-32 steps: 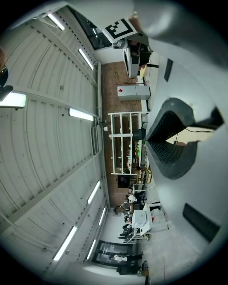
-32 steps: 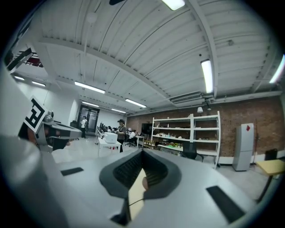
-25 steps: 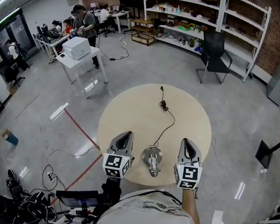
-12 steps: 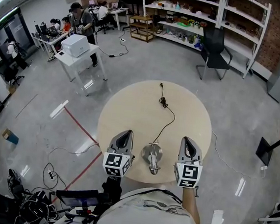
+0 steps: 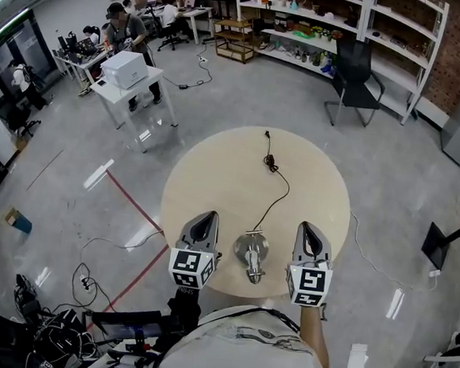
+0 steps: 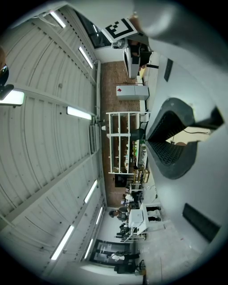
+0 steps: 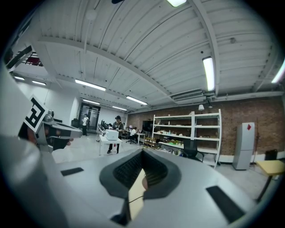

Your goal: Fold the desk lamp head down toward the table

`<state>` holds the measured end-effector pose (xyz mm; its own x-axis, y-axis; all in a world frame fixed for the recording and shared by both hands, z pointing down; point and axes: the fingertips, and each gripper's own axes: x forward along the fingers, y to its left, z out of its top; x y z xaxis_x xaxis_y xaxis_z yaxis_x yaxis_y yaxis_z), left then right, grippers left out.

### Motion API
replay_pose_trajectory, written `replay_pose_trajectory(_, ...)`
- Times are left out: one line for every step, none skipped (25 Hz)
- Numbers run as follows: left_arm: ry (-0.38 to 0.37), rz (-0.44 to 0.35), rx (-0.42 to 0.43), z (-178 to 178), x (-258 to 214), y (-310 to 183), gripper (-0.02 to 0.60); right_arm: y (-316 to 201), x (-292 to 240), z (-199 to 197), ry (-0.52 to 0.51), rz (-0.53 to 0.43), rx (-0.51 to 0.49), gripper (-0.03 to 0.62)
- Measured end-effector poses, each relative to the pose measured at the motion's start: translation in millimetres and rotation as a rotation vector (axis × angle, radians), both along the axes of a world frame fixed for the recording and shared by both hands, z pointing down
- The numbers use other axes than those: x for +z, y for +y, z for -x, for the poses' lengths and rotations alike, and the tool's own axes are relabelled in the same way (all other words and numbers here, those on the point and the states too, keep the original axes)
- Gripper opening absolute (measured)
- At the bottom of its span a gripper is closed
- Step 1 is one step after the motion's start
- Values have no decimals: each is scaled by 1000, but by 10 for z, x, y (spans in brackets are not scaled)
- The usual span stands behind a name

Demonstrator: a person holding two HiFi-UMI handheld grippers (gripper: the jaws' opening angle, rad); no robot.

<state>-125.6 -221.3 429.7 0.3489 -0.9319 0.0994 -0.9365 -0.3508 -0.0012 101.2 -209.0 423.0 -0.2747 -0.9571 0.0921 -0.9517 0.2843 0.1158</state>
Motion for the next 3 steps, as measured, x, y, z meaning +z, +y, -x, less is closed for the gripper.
replay_pose_trajectory(0,0,-1,11,5,0,0,-1,3,10,1,0,0,5)
replay_pose_trajectory(1,1,-2,22,9,-1,0,-3,6,19,2,1,1,5)
replay_pose_trajectory(1,1,-3,33,14,-3,0,-6,8,28,3,2,1,5)
